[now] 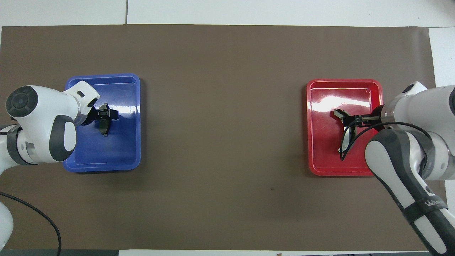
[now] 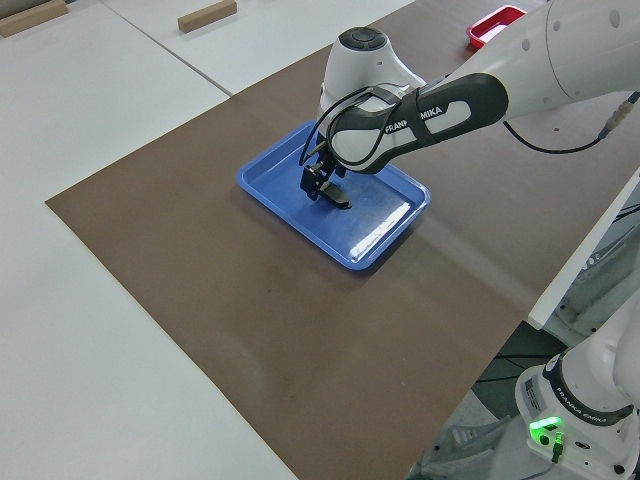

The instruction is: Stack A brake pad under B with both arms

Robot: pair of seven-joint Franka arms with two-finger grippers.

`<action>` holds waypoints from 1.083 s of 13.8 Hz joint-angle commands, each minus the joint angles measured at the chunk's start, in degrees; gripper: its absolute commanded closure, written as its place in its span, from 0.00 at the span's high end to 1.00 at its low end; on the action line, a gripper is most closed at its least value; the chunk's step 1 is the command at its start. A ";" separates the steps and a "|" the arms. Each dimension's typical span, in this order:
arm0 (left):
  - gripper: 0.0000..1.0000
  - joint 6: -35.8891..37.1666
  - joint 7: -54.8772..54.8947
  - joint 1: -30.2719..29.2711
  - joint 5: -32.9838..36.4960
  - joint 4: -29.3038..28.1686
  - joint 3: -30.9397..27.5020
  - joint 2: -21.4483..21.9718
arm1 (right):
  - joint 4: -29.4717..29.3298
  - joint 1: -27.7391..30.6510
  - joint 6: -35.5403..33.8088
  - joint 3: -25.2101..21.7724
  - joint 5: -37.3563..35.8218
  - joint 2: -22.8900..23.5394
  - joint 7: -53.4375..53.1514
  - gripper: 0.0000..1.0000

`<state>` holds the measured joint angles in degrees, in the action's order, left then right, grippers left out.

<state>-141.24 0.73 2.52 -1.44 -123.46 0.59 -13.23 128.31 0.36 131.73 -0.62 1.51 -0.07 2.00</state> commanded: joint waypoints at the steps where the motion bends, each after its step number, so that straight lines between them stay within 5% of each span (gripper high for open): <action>1: 0.82 -0.89 -0.47 0.30 -0.41 -2.22 -0.41 1.28 | 3.52 0.43 5.63 0.27 0.33 0.94 3.61 1.00; 2: 0.72 0.77 -0.38 -0.05 -0.41 -2.14 -0.41 1.37 | 3.52 0.69 7.04 0.27 0.42 2.52 4.75 1.00; 4: 0.29 2.54 -0.38 -0.32 -0.41 -1.79 -0.41 1.54 | 4.04 0.87 9.94 0.18 0.68 4.38 6.26 1.00; 7: 0.01 3.24 -0.29 -0.32 -0.41 -0.65 -0.41 2.59 | 5.10 0.96 10.39 0.27 0.77 4.73 7.22 1.00; 12: 0.01 21.94 -0.29 1.26 -0.32 13.48 -0.15 4.97 | 5.10 0.96 11.27 0.27 0.86 6.05 8.81 0.99; 15: 0.00 22.23 -6.58 7.83 -0.14 15.62 -0.24 4.18 | 5.10 0.96 11.27 0.18 0.86 6.05 9.07 0.93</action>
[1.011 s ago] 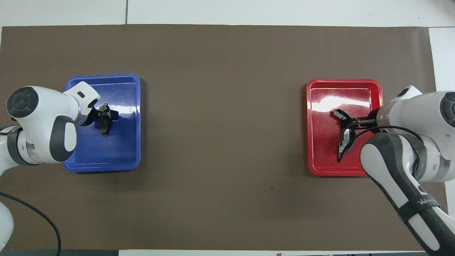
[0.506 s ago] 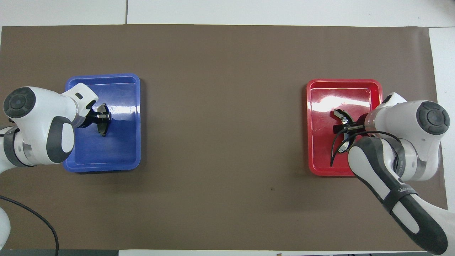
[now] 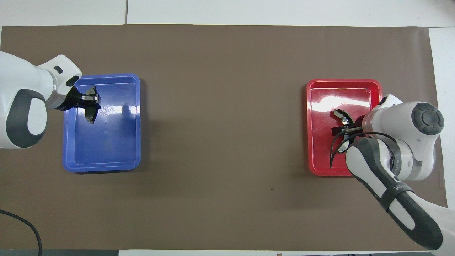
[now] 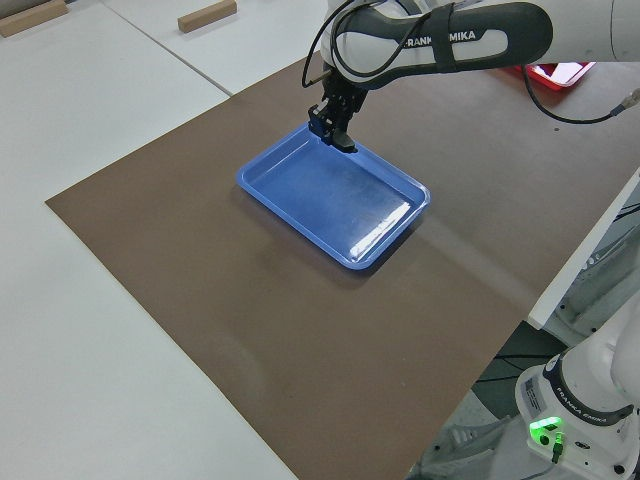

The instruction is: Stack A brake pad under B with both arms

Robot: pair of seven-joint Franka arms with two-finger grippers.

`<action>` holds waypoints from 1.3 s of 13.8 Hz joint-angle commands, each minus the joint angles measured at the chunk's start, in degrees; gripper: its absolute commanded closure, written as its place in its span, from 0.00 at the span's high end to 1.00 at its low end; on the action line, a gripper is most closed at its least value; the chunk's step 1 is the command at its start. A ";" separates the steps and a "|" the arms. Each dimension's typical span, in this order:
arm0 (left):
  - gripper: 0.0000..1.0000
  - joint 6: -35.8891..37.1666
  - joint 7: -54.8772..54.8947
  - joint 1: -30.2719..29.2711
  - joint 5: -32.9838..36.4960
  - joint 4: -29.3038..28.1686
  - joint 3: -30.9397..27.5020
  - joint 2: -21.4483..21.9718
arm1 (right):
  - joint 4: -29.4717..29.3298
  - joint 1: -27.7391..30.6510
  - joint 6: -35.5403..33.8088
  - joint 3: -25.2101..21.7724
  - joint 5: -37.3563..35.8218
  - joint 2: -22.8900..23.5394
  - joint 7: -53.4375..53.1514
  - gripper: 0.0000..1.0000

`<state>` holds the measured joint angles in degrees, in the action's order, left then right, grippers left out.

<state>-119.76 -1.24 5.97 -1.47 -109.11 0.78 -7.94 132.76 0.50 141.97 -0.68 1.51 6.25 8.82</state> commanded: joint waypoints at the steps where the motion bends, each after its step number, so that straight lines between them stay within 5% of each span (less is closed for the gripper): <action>1: 0.00 0.15 -7.69 7.44 0.23 1.36 -0.43 -1.20 | 0.75 0.82 1.03 0.24 0.86 -0.27 2.26 0.93; 4: 0.00 -5.90 -18.85 17.02 0.50 1.54 -0.43 -3.74 | 0.66 0.91 1.11 0.24 0.86 0.69 2.35 0.90; 7: 0.01 -10.05 -23.96 25.03 0.94 2.49 -0.43 -7.68 | 0.75 0.73 0.59 0.24 0.86 0.61 4.26 0.73; 10: 0.06 -11.45 -32.40 31.98 2.87 10.22 -0.43 -15.42 | -0.74 0.73 -1.86 0.24 0.86 0.78 5.42 0.09; 11: 0.08 -13.72 -32.86 34.17 2.79 10.32 -0.34 -16.57 | -1.96 0.65 -3.96 0.24 0.86 0.79 5.16 0.00; 14: 0.14 -18.05 -35.06 36.83 2.87 11.91 -0.34 -20.71 | -4.96 0.47 -7.58 0.24 1.04 0.61 0.97 0.00; 18: 0.57 -18.14 -35.06 36.65 2.87 11.12 -0.25 -20.71 | -11.18 -0.15 -14.86 1.90 0.95 -0.18 -5.55 0.00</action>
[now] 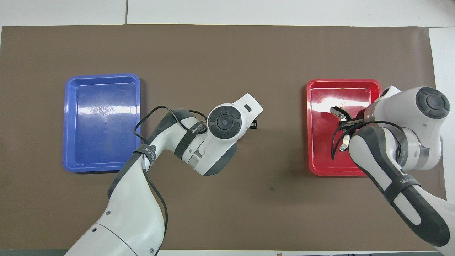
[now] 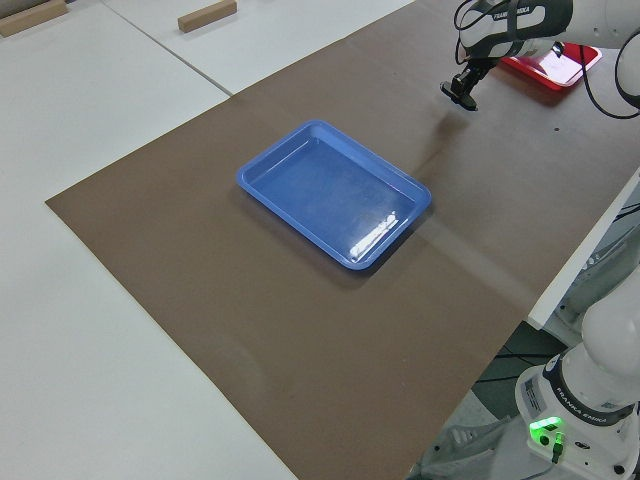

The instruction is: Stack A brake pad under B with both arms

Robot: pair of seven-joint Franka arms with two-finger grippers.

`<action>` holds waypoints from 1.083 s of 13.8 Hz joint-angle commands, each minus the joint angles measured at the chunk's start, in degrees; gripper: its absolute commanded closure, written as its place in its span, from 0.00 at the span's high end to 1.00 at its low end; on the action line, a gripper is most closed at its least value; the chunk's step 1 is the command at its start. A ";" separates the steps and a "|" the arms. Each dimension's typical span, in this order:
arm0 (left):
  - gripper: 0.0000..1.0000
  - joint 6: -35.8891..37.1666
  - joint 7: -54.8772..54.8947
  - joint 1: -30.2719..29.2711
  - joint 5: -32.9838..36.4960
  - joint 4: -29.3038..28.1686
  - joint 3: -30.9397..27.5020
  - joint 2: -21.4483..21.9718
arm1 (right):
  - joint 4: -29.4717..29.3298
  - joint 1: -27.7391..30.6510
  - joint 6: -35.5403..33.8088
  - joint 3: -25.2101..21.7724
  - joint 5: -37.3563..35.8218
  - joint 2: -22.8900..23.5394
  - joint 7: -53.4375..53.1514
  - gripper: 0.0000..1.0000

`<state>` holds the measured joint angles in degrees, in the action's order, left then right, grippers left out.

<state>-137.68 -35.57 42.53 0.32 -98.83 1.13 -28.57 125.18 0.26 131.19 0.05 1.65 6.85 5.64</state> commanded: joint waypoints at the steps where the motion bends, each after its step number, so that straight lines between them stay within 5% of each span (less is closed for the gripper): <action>1: 0.71 -0.30 -0.64 -0.16 1.08 0.66 -0.61 -0.08 | -5.89 0.01 -6.19 2.05 0.81 -0.26 -4.13 0.00; 3: 0.98 -0.39 -0.38 -0.51 1.08 1.00 -0.61 -0.08 | -8.71 -3.57 -8.32 2.32 0.11 0.44 -9.39 0.00; 7: 0.98 0.48 -0.29 -2.79 1.08 0.92 -1.05 0.36 | -11.52 -7.36 -7.27 2.32 -1.04 1.84 -14.23 0.00; 9: 0.98 0.75 -0.38 -4.20 1.08 0.83 -1.05 1.15 | -14.51 -11.48 -7.53 2.32 -1.04 3.43 -25.78 0.00; 15: 0.98 11.11 6.80 -12.54 1.08 -1.62 -1.05 10.80 | -21.03 -14.22 -9.38 2.32 -0.25 8.97 -31.29 0.00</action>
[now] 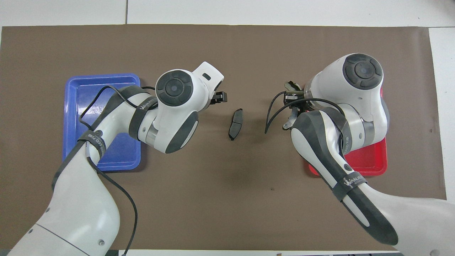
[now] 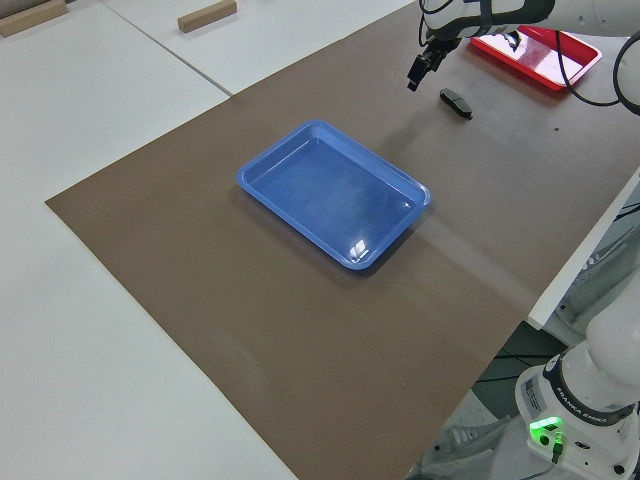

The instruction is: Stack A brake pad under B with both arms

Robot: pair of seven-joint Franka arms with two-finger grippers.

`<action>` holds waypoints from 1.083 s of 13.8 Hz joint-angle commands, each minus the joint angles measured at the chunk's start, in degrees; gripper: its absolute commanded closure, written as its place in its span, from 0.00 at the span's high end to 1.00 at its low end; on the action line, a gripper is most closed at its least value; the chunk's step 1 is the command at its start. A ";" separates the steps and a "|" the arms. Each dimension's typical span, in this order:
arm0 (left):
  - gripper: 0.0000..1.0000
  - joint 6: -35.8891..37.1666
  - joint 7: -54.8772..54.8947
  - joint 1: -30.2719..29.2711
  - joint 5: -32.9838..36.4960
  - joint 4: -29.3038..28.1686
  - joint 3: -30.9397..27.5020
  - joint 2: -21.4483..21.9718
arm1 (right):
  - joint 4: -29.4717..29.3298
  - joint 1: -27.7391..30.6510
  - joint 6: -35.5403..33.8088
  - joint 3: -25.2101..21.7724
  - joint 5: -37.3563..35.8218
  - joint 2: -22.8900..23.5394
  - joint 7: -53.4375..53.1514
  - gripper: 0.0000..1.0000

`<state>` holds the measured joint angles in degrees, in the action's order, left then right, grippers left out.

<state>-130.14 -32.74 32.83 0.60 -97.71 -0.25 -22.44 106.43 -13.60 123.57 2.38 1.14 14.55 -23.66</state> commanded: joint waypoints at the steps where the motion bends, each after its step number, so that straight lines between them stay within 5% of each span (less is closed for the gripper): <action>1: 0.98 5.84 6.44 -4.16 0.72 -3.36 0.34 6.42 | -2.45 -2.03 -1.75 -0.01 0.27 1.27 -5.23 0.00; 9: 0.98 18.59 30.17 -19.45 -0.16 -1.79 0.34 14.00 | -9.92 -11.62 0.61 -0.01 0.27 10.40 -18.87 0.00; 15: 0.99 30.62 39.77 -26.32 -0.87 9.00 0.16 13.83 | -8.09 -13.30 3.78 -0.01 -0.44 11.73 -18.97 0.00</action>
<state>-104.61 5.83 7.17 0.32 -93.27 -0.53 -8.25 98.41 -27.09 126.33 2.48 1.12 25.89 -42.09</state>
